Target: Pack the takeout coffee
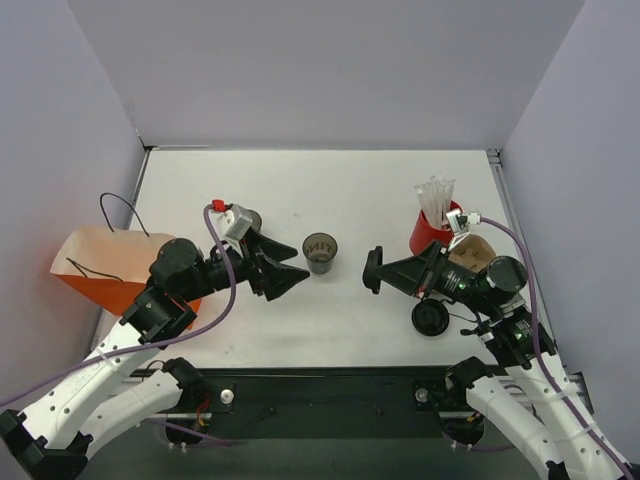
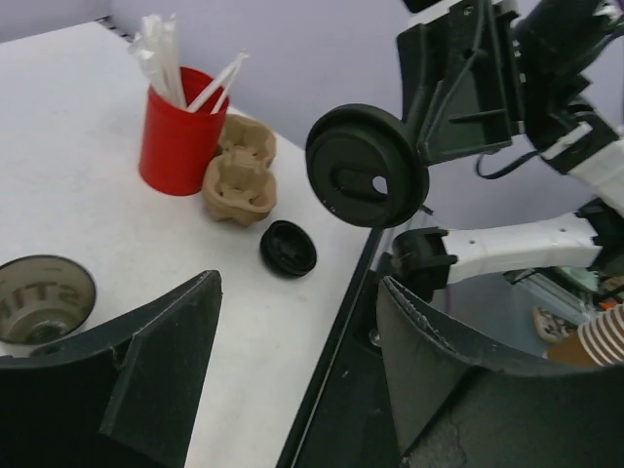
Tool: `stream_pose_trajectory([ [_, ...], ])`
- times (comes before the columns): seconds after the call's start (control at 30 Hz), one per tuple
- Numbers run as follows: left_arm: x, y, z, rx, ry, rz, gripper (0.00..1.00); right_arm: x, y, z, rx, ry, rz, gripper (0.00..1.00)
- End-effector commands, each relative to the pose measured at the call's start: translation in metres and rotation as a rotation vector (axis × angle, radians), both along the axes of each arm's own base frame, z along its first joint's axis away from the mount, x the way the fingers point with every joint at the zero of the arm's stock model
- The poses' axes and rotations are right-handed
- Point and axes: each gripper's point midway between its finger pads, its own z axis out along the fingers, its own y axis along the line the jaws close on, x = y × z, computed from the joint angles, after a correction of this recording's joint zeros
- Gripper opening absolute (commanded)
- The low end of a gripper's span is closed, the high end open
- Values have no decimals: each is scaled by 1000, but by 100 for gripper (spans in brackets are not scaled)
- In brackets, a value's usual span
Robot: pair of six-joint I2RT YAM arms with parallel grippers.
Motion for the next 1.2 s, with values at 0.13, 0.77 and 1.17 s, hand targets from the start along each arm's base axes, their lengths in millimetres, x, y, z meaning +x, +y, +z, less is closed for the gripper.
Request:
stream_pose_trajectory([
  [0.13, -20, -12, 43, -189, -7, -131, 71, -40, 12, 67, 254, -148, 245, 14],
  [0.77, -46, -51, 88, -336, -63, -375, 63, -36, 22, 69, 297, -107, 257, 14],
  [1.17, -55, -80, 76, -302, -33, -365, 61, -33, 24, 63, 276, -90, 237, 14],
])
